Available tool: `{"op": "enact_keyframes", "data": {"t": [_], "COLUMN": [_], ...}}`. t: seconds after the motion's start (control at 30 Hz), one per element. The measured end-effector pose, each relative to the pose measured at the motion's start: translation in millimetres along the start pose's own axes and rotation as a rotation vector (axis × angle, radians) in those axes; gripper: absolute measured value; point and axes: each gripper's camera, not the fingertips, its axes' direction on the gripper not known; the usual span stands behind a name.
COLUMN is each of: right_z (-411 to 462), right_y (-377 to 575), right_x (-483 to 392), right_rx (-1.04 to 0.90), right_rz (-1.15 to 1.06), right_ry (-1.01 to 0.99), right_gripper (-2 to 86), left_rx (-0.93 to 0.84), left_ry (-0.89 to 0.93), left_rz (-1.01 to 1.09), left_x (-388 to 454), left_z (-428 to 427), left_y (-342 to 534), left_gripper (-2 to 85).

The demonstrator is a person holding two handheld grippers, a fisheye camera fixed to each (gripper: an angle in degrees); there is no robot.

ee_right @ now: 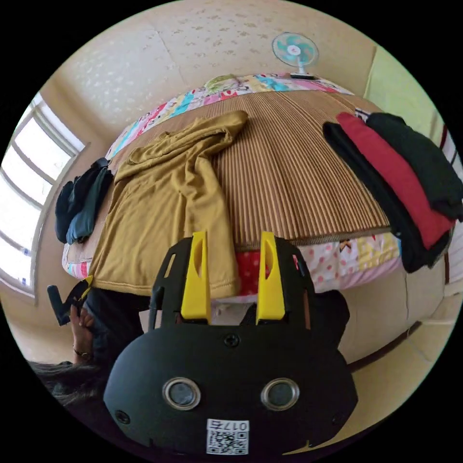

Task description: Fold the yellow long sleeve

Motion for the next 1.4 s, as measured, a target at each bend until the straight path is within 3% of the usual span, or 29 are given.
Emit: {"op": "enact_keyframes", "data": {"t": [0.1,0.2,0.33,0.43,0.5,0.57,0.67,0.87,0.93,1.07,1.17,1.27,1.33,1.4], "right_z": [-5,-16,-107,-153,-183,-208,-220,-153,-127,-118,-78,9,101,93], "right_y": [33,31,51,60,64,64,42,-108,-153,-142,-102,-74,-55,-12], "right_x": [28,31,61,67,54,38,15,-36,-66,-123,-161,-183,-175,-152], "right_rx": [0.025,-0.106,0.187,0.26,0.292,0.325,0.343,0.393,0.341,0.365,0.375,0.251,0.063,0.349], "right_rz": [0.044,-0.015,-0.041,-0.001,-0.02,-0.026,0.022,0.052,0.039,-0.075,-0.177,-0.328,-0.406,-0.401], "right_ry": [-0.178,-0.369,-0.84,-1.091,-1.115,-1.014,-0.77,-0.488,-0.457,-0.343,-0.135,0.078,0.217,0.137], "right_gripper": [7.3,4.5,3.4,3.1,3.1,3.2,3.4,6.7,11.9,12.4,11.3,7.3,4.5,3.5], "left_rx": [-0.011,0.017,0.19,0.35,0.455,0.513,0.453,0.176,0.067,0.119,0.131,0.1,0.07,0.077], "left_ry": [0.003,0.089,0.067,0.064,0.07,0.061,0.087,0.002,-0.053,-0.055,-0.095,-0.037,0.032,0.043], "left_rz": [0.014,0.023,0.163,0.277,0.323,0.323,0.261,0.225,0.142,0.097,0.056,-0.044,-0.112,-0.129], "left_x": [4,7,46,89,108,121,126,108,89,67,41,5,-18,-25], "left_z": [-8,-28,-91,-145,-173,-188,-182,-62,-23,-20,-16,-1,13,17], "left_y": [2,4,13,26,33,29,-18,-210,-259,-241,-191,-136,-98,-79], "left_gripper": [5.0,4.9,4.8,4.8,4.8,4.8,4.8,6.2,7.9,10.9,14.2,17.5,17.7,16.9]}}
